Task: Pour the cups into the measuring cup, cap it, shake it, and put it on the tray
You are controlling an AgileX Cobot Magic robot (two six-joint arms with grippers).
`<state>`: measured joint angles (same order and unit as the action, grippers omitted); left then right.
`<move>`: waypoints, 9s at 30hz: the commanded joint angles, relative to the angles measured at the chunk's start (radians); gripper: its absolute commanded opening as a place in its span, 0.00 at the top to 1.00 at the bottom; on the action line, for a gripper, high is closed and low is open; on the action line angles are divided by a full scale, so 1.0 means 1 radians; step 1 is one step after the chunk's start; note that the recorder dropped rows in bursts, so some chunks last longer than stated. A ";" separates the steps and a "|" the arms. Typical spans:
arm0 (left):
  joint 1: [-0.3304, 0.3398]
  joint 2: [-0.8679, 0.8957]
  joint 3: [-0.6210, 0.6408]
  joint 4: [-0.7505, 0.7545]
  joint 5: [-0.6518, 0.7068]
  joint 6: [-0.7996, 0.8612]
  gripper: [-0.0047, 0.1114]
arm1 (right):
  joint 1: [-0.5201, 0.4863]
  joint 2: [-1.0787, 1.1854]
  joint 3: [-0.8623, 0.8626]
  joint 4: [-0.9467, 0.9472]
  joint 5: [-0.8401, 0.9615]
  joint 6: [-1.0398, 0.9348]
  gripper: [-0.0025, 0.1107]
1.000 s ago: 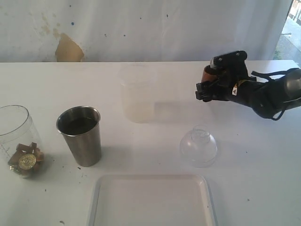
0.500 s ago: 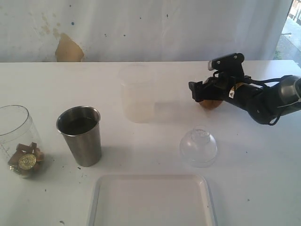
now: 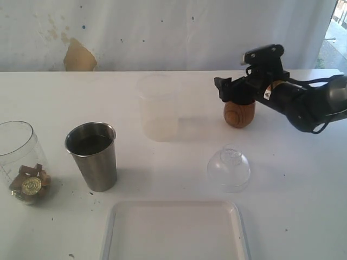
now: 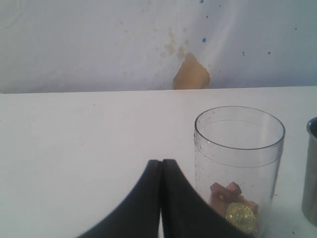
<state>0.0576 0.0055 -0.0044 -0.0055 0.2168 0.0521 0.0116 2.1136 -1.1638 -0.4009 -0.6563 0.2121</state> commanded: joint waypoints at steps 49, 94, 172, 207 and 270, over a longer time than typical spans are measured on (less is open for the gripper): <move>-0.001 -0.005 0.004 -0.009 -0.013 -0.002 0.96 | 0.220 -0.296 -0.001 0.616 1.353 -0.418 0.44; -0.001 -0.005 0.004 -0.009 -0.013 -0.002 0.96 | 0.965 -0.236 -0.141 0.816 1.238 -0.501 0.98; -0.001 -0.005 0.004 -0.009 -0.013 -0.002 0.96 | 0.970 -1.566 0.597 0.697 0.929 -0.548 0.98; -0.001 -0.005 0.004 -0.009 -0.013 -0.002 0.96 | 0.651 -2.048 0.955 0.655 0.700 -0.491 0.98; -0.001 -0.005 0.004 -0.122 -0.415 -0.367 0.96 | 0.058 -2.114 1.164 0.488 0.991 -0.294 0.98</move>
<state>0.0576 0.0040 -0.0044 -0.1000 -0.1126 -0.1683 0.0749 0.0051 -0.0050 0.0970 0.3344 -0.0859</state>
